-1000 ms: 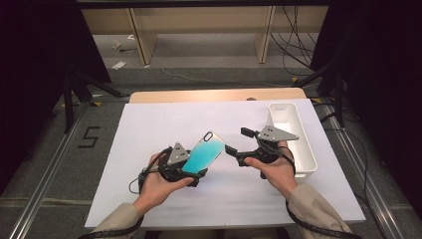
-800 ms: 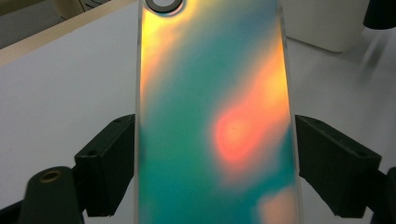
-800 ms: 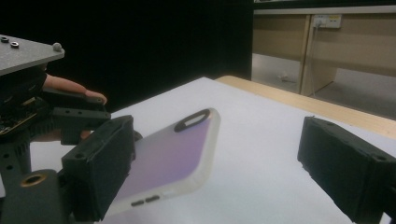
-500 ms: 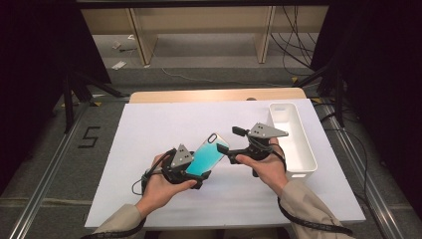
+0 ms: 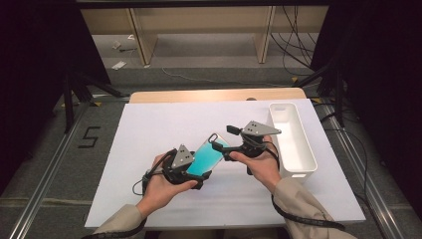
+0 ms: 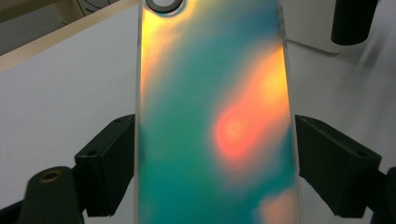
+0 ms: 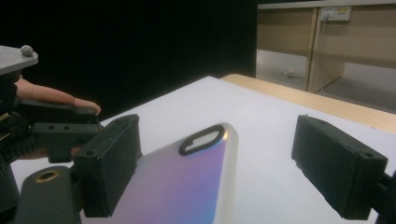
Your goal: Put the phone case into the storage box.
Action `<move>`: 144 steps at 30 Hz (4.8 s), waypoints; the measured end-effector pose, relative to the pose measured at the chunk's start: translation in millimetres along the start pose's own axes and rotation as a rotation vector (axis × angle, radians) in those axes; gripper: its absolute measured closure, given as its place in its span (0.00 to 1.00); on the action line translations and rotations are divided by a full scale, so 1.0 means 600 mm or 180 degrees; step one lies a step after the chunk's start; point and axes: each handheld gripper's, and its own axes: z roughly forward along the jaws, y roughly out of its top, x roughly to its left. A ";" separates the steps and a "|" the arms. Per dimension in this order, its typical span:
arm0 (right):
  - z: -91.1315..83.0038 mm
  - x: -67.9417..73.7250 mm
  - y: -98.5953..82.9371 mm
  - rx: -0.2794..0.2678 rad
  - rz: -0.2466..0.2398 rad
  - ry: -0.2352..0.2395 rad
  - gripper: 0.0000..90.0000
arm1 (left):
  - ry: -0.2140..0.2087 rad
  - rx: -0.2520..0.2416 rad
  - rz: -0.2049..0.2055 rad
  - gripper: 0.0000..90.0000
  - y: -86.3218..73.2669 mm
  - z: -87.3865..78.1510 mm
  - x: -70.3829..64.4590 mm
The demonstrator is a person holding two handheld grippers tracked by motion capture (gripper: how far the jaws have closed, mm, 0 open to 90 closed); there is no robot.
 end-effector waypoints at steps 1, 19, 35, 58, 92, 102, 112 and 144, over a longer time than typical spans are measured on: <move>0.002 -0.001 0.000 0.0006 -0.0003 -0.0006 0.19 | -0.0003 0.0004 -0.0001 0.19 0.000 0.000 0.000; 0.029 0.000 -0.006 0.0136 0.0225 -0.0005 0.42 | -0.0038 -0.0004 -0.0003 0.19 0.002 -0.001 -0.003; 0.033 0.000 -0.003 0.0120 0.0417 0.0066 0.64 | -0.0049 -0.0030 -0.0056 0.19 0.003 -0.002 -0.004; 0.022 0.007 0.012 -0.0011 0.0721 0.0108 0.79 | 0.0002 -0.0061 0.0104 0.18 0.005 0.001 -0.007; -0.034 0.016 0.081 0.0109 -0.0425 0.0410 0.89 | -0.0227 -0.0159 -0.0071 0.00 -0.002 -0.010 0.017; -0.032 0.019 0.081 0.0282 -0.0646 0.0558 0.89 | -0.0228 -0.0157 -0.0048 0.00 -0.004 -0.009 0.018; -0.032 0.015 0.079 0.0334 -0.0656 0.0613 0.89 | -0.0253 -0.0171 -0.0044 0.02 -0.004 -0.009 0.017; -0.024 0.039 0.078 0.0572 -0.0786 0.1160 0.89 | -0.0392 -0.0166 0.0017 0.11 -0.006 -0.005 0.013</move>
